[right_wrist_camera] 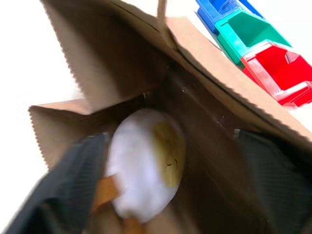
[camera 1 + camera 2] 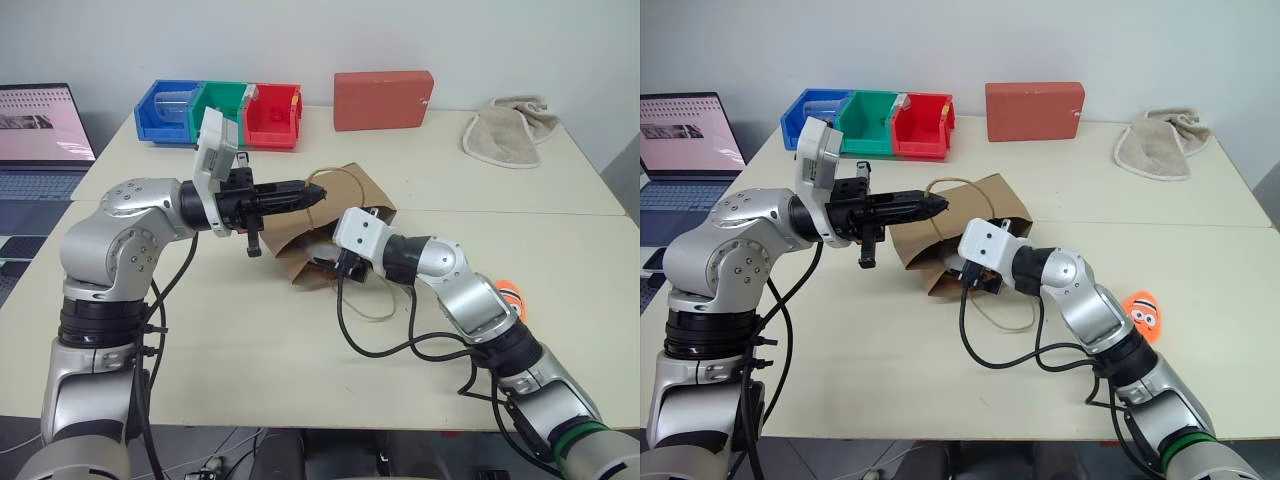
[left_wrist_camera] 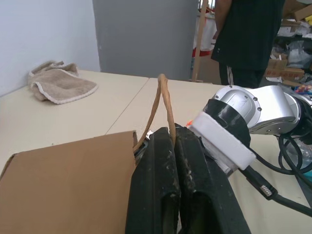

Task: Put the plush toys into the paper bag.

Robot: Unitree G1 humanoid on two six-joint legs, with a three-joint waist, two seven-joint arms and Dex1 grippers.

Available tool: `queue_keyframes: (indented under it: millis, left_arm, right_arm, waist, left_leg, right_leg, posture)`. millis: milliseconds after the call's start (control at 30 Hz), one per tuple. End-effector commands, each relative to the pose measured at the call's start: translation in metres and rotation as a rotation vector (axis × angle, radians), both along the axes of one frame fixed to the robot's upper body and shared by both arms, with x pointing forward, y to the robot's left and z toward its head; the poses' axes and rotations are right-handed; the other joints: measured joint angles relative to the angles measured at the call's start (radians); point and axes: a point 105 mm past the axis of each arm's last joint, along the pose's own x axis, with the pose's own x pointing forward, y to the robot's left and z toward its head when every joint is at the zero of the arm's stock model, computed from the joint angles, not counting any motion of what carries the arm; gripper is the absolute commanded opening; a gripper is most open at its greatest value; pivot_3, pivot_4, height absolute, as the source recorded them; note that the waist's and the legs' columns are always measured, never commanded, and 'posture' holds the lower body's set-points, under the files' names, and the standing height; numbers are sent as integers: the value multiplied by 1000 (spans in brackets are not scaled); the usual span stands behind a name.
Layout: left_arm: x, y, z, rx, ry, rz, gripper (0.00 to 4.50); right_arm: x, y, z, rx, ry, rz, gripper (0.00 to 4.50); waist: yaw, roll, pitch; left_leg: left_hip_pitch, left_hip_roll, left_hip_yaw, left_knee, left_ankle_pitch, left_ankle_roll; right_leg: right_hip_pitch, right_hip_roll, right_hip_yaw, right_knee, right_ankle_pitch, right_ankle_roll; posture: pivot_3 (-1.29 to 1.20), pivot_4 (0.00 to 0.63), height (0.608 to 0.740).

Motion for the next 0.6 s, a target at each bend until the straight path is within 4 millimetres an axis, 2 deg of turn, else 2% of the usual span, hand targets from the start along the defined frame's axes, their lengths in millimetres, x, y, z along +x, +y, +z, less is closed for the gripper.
queue_keyframes:
  millis: [33, 167, 333, 533, 600]
  left_arm:
    - [-3, -1, 15, -27, -65, -5, 0]
    - [-3, -3, 12, -23, -63, -4, 0]
    - [-2, -6, 9, -14, -69, -3, 0]
    - [-4, -6, 7, -20, -64, -8, 0]
    - [-5, -6, 5, -18, -62, -10, 0]
  right_arm:
    - [-18, -12, 24, 51, 14, 68, 4469]
    - [-41, -19, 35, 70, 102, 167, 4469]
    - [-70, -49, 40, -2, 172, 274, 4469]
    - [-64, -119, 40, -71, 241, 61, 4469]
    - [-59, -156, 34, -155, 247, -82, 4469]
  waist:
    - [3, 0, 0]
    - [5, 0, 0]
    - [8, 0, 0]
    - [10, 0, 0]
    - [9, 0, 0]
  left_leg:
    - [0, 0, 0, 0, 0, 0]
    - [0, 0, 0, 0, 0, 0]
    - [0, 0, 0, 0, 0, 0]
    - [0, 0, 0, 1, 0, 0]
    - [0, 0, 1, 1, 0, 0]
  right_leg:
    - [0, 0, 0, 0, 0, 0]
    - [0, 0, 0, 0, 0, 0]
    - [1, 0, 0, -1, 0, 0]
    - [1, 0, 0, -1, 0, 0]
    - [1, 0, 0, -1, 0, 0]
  posture:
    - [0, 150, 740]
    - [0, 150, 740]
    - [0, 150, 740]
    - [0, 150, 740]
    - [0, 150, 740]
